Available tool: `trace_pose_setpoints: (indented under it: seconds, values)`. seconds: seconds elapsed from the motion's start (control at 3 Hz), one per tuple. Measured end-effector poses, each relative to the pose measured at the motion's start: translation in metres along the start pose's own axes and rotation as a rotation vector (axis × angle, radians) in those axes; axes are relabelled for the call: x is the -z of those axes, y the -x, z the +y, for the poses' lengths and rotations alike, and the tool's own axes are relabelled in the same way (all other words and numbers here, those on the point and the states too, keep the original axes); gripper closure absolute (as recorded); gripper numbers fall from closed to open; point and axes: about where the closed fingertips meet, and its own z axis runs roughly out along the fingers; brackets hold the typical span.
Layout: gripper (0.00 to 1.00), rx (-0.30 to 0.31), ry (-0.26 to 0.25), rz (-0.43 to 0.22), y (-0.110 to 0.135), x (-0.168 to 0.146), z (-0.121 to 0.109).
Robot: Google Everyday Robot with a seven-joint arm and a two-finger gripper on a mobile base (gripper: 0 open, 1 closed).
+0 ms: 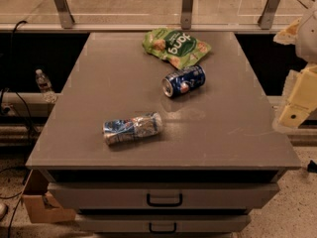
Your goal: Place redbull can upright
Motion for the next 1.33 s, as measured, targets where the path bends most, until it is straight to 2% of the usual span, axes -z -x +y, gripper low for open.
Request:
trace_pose_setpoints:
  seconds: [0.33, 0.67, 1.33]
  values:
    - [0.0, 0.0, 0.0, 0.0, 0.0, 0.0, 0.0]
    - [0.0, 0.078, 0.03, -0.025, 0.026, -0.009, 0.003]
    - [0.0, 0.334, 0.144, -0.067, 0.102, -0.053, 0.026]
